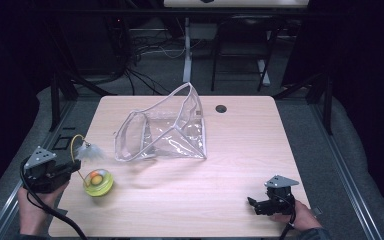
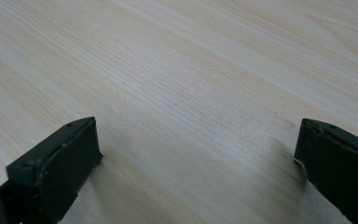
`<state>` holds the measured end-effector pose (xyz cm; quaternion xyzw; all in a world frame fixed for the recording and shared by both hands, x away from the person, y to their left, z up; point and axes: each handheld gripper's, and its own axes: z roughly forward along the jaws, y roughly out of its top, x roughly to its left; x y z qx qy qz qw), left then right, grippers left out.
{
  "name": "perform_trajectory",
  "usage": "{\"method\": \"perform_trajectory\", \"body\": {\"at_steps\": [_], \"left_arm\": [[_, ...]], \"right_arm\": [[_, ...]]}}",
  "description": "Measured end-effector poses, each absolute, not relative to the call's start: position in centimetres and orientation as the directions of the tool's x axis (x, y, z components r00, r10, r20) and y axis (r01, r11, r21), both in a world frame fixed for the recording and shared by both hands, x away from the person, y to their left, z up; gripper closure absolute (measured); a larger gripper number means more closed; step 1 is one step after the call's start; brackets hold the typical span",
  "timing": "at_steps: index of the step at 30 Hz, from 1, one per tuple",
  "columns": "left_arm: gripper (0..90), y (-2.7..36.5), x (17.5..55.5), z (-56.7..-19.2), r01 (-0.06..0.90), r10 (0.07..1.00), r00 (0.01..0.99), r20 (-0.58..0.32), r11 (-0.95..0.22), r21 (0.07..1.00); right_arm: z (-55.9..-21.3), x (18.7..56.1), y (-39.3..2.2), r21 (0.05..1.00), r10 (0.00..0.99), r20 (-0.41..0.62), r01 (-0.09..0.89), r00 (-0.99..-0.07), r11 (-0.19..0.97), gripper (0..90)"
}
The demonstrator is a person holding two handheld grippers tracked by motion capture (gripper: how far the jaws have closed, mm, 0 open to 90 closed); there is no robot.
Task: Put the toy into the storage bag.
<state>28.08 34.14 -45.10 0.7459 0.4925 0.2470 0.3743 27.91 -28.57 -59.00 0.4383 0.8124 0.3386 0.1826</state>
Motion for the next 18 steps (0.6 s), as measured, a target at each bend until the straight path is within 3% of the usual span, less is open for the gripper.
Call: {"method": "perform_trajectory", "body": {"at_steps": [18], "left_arm": [[87.5, 33.27, 28.3, -44.76, 0.549, 0.91, 0.415, -0.001, -0.249, 0.798]], "right_arm": [[-59.0, 27.9, -28.57, 0.71, 0.836, 0.0, 0.588, -0.549, 0.387, 0.0]]}}
